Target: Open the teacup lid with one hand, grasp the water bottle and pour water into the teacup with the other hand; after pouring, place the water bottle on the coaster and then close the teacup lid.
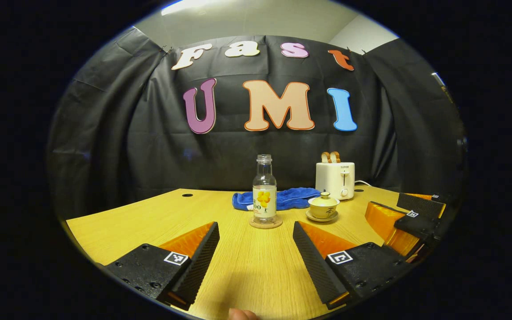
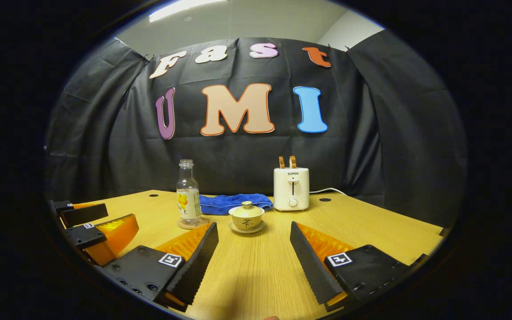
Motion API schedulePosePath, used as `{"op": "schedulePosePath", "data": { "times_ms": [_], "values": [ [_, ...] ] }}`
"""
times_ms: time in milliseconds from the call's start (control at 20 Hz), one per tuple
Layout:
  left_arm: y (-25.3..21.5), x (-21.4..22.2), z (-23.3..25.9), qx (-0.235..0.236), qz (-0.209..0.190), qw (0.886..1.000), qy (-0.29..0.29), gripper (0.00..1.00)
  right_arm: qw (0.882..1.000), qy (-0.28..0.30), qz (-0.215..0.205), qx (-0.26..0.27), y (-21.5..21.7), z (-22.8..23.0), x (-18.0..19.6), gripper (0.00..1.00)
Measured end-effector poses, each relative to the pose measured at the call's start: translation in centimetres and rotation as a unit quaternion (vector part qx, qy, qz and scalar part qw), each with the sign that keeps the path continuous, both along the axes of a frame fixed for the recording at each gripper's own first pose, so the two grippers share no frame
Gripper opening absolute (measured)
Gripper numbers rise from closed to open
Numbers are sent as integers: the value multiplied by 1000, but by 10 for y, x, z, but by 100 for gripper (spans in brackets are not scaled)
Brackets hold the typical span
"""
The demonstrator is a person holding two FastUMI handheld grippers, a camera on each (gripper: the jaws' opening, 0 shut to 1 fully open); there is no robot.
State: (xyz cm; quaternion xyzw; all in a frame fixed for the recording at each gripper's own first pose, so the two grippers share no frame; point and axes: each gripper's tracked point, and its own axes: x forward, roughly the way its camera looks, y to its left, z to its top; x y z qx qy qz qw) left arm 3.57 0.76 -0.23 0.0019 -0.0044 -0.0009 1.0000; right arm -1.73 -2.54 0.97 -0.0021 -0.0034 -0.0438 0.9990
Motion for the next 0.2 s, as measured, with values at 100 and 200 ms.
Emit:
{"op": "schedulePosePath", "data": {
  "times_ms": [100, 200],
  "values": [
    [0, -1, 0, 1, 0, 1000, 1, 97, 1000, 3, 2, 0, 2, -1, -1, 100],
    [0, -2, 0, 0, 0, 1000, 0, 97, 1000, 1, 2, 0, 1, 0, 0, 100]
  ]
}}
